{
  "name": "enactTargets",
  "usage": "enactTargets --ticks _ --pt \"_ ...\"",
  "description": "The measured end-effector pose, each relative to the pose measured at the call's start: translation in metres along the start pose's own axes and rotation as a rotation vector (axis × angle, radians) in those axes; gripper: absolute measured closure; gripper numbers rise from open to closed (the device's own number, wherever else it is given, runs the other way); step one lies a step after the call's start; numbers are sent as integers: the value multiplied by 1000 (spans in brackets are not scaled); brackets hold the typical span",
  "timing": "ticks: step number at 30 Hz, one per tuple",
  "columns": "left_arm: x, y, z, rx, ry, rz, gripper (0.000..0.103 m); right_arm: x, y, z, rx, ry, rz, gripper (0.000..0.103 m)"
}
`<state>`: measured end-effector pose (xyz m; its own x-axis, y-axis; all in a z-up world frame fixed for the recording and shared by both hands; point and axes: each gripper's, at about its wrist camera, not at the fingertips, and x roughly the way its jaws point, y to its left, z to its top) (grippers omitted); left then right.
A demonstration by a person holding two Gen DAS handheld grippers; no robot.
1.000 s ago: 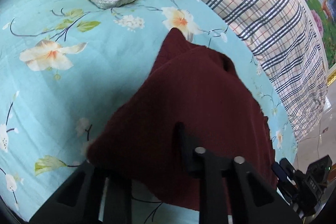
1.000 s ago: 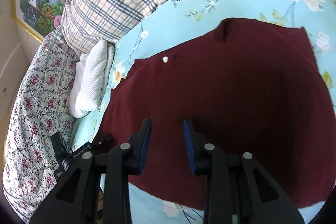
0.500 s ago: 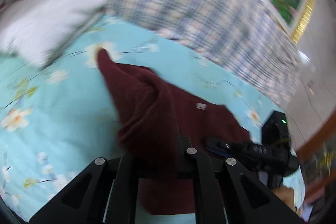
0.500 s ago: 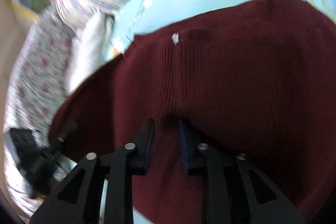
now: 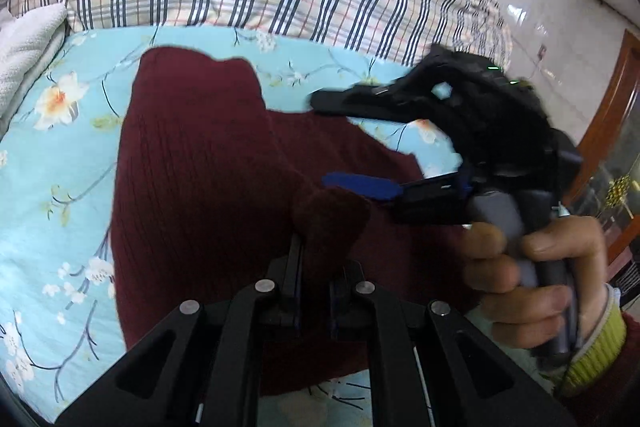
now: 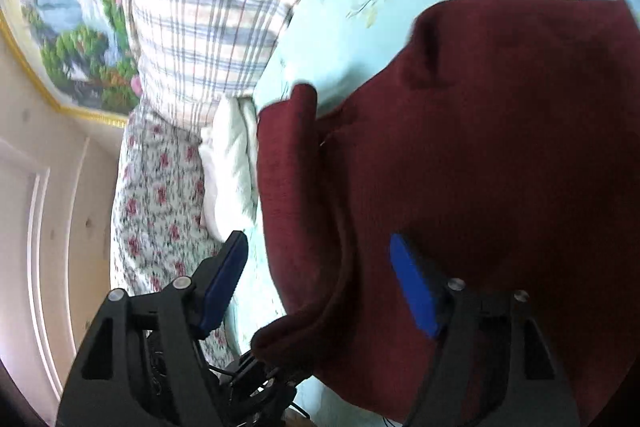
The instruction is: Fold large clothes
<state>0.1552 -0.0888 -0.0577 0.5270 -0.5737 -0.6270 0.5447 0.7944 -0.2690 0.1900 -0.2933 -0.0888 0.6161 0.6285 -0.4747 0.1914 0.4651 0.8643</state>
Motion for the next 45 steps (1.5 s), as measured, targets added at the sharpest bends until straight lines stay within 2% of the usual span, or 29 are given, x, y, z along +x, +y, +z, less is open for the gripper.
enactTargets --ticks 3,6,9,10,11,13,15,19,21,23,27,30,32,35,37,39,40,42,43,44,45 --pt "-10 3 7 0 -23 -15 96 21 11 4 -48 72 -8 28" --pt "-18 5 7 -7 -31 -31 96 50 20 16 -100 157 -63 28" --pt "-16 4 6 2 -18 -27 96 82 27 31 -120 209 -86 35" --pt "-16 3 5 9 -16 -17 96 92 29 37 -118 216 -62 54" --pt "-15 1 6 14 -12 -8 96 102 30 43 -115 231 -48 82" --pt "-15 -3 11 13 -7 -27 96 111 34 48 -120 249 -37 83" --pt "-19 -13 16 16 -16 -78 95 100 46 47 -185 220 -55 84" --pt "-11 -51 15 35 4 -207 95 23 57 44 -267 75 -29 85" --pt "3 -71 7 62 35 -231 95 -18 49 40 -286 6 -50 85" --pt "20 -85 -3 82 69 -236 95 -48 29 36 -273 -37 -90 85" --pt "64 -89 -21 68 198 -252 95 -56 -25 34 -165 -37 -187 85" --pt "77 -87 -28 67 234 -232 95 -55 -59 30 -119 -38 -237 85" --pt "75 -87 -25 68 221 -236 95 -63 -56 31 -128 -61 -234 85" --pt "77 -88 -26 63 229 -230 93 -74 -32 32 -211 -113 -272 85" --pt "75 -89 -30 59 254 -231 90 -67 -29 32 -233 -106 -339 85" --pt "66 -90 -28 71 258 -246 79 -58 -39 30 -230 -79 -418 85" --pt "55 -90 -27 82 250 -253 75 -58 -44 29 -220 -77 -422 85" --pt "26 -88 -23 89 212 -278 54 -62 -47 27 -201 -94 -401 85" --pt "8 -84 -20 92 182 -281 47 -67 -48 27 -193 -106 -398 85" --pt "-2 -81 -17 93 161 -271 34 -72 -47 27 -189 -120 -402 85" --pt "-15 -75 -13 90 134 -248 26 -75 -46 26 -190 -128 -405 85"
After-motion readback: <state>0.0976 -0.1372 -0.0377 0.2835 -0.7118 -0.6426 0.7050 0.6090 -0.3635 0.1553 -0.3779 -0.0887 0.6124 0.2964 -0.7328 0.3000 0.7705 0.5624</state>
